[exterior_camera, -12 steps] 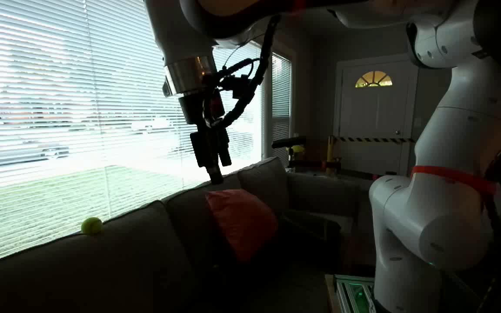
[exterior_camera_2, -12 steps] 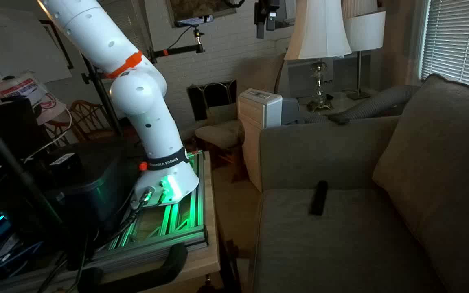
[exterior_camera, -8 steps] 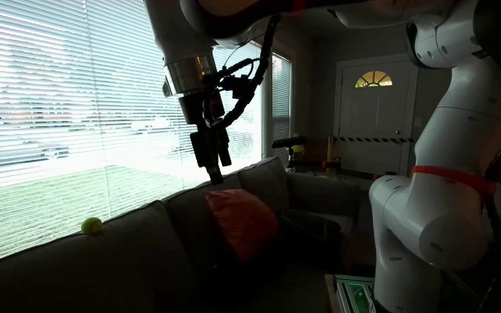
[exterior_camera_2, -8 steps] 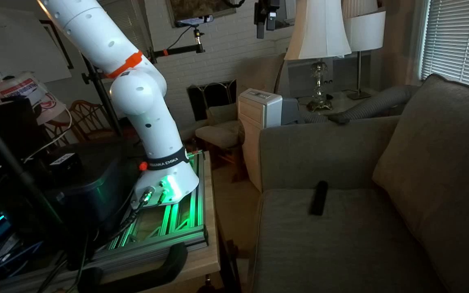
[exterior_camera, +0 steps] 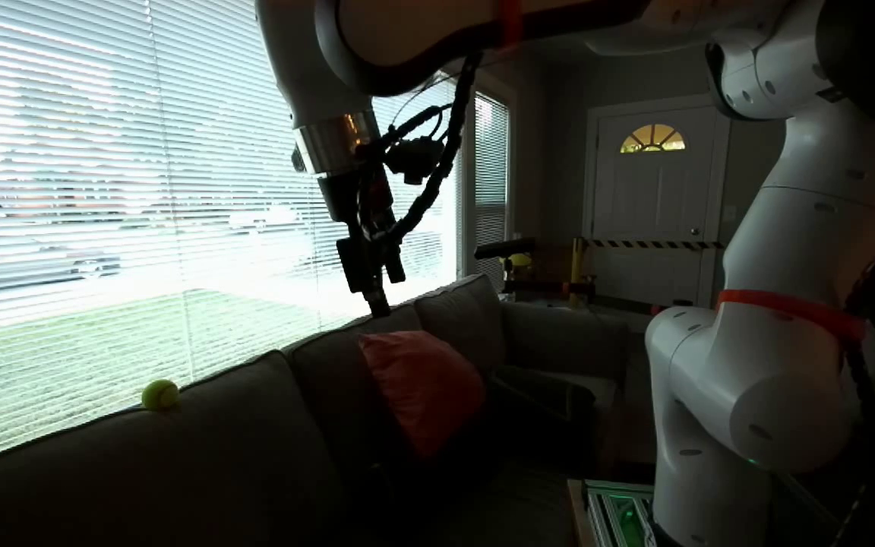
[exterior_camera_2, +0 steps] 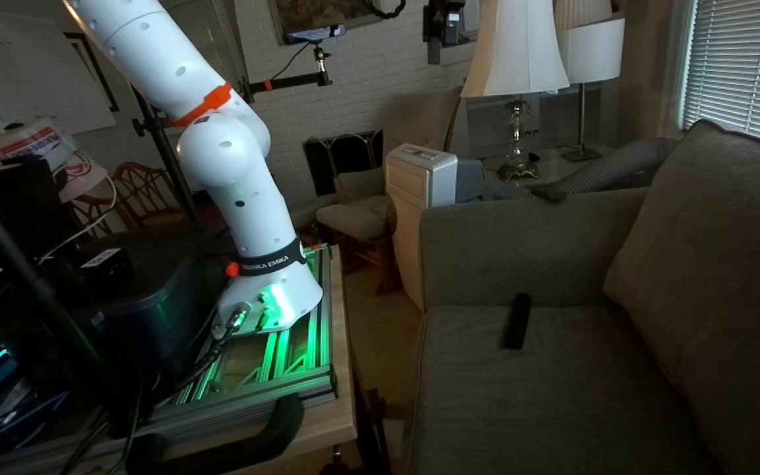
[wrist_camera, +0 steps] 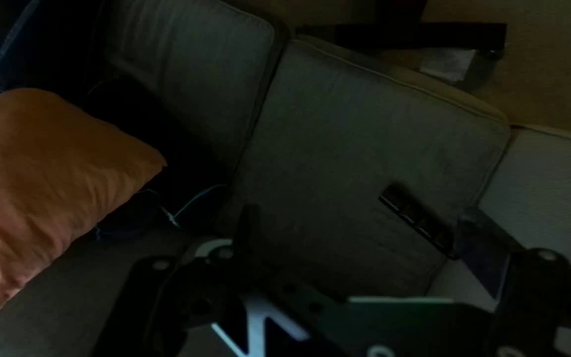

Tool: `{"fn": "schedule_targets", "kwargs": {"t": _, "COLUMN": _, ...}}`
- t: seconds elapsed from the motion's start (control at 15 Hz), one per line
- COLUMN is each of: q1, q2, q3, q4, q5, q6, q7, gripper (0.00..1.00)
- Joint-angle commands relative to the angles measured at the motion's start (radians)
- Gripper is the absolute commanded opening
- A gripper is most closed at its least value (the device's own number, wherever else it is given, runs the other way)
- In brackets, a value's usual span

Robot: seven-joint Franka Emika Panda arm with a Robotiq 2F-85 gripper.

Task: Move the orange pillow to the left then place the tennis ball on top of the orange pillow.

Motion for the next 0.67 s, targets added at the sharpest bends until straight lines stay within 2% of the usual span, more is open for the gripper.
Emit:
{"fn": "schedule_targets", "kwargs": {"t": 0.0, "q1": -0.039, "q2": 0.015, "q3": -0.042, "q4": -0.062, "q5": -0.132, "q6": 0.08, "q7": 0.038, "gripper": 1.0}}
{"fn": "schedule_targets", "kwargs": {"t": 0.13, "q1": -0.075, "q2": 0.027, "q3": -0.077, "q4": -0.102, "q5": -0.211, "q6": 0.139, "q7": 0.07, "gripper": 1.0}}
{"fn": "schedule_targets", "kwargs": {"t": 0.33, "q1": -0.122, "q2": 0.086, "q3": -0.137, "q4": -0.112, "q5": -0.267, "q6": 0.226, "q7": 0.094, "gripper": 1.0}}
{"fn": "schedule_targets", "kwargs": {"t": 0.6, "q1": -0.204, "q2": 0.19, "q3": -0.216, "q4": -0.069, "q5": -0.355, "q6": 0.322, "q7": 0.148, "gripper": 1.0}}
